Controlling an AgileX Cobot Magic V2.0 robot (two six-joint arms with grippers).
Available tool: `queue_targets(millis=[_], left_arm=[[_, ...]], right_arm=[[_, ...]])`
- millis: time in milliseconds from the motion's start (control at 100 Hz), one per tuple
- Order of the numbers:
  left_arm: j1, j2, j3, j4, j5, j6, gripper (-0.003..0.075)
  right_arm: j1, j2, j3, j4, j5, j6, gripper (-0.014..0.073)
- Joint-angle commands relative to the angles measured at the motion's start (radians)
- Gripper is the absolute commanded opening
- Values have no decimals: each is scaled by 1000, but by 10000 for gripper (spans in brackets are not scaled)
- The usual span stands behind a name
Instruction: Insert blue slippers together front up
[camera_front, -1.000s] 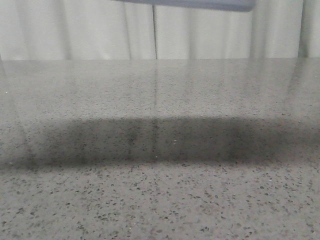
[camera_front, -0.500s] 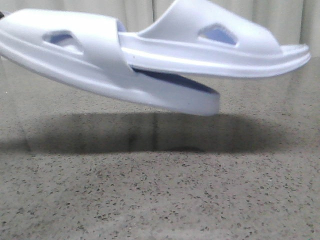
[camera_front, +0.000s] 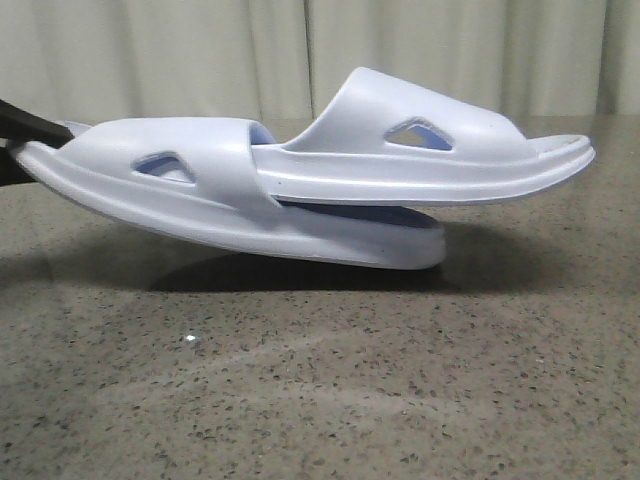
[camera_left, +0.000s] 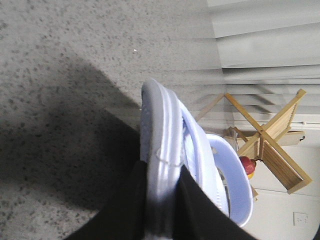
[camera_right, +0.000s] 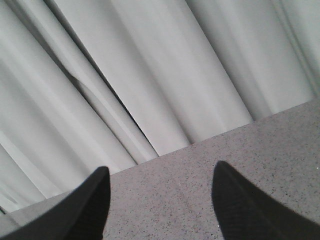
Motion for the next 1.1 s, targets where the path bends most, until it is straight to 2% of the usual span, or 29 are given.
queue_targets(millis=[0, 150, 230, 320, 470, 560, 920, 1090], left_arm=[[-7, 1, -33, -90, 67, 26, 16], [-7, 5, -33, -90, 56, 57, 23], [-7, 5, -33, -90, 67, 73, 68], [-7, 5, -33, -90, 67, 79, 169], [-7, 5, -33, -90, 58, 106, 400], [-7, 5, -34, -90, 35, 147, 477], [-7, -15, -104, -90, -124, 426, 481], [-7, -100, -135, -90, -245, 590, 477]], right_arm=[[-2, -5, -33, -21, 38, -20, 381], [-2, -5, -33, -21, 44, -20, 381], [-2, -5, -33, -21, 46, -20, 381], [-2, -5, -33, -21, 46, -20, 381], [-2, -5, -33, -21, 48, -20, 381], [-2, -5, -33, -21, 49, -20, 381], [-2, -5, -31, -23, 44, -20, 381], [-2, -5, -29, -99, -33, -25, 381]])
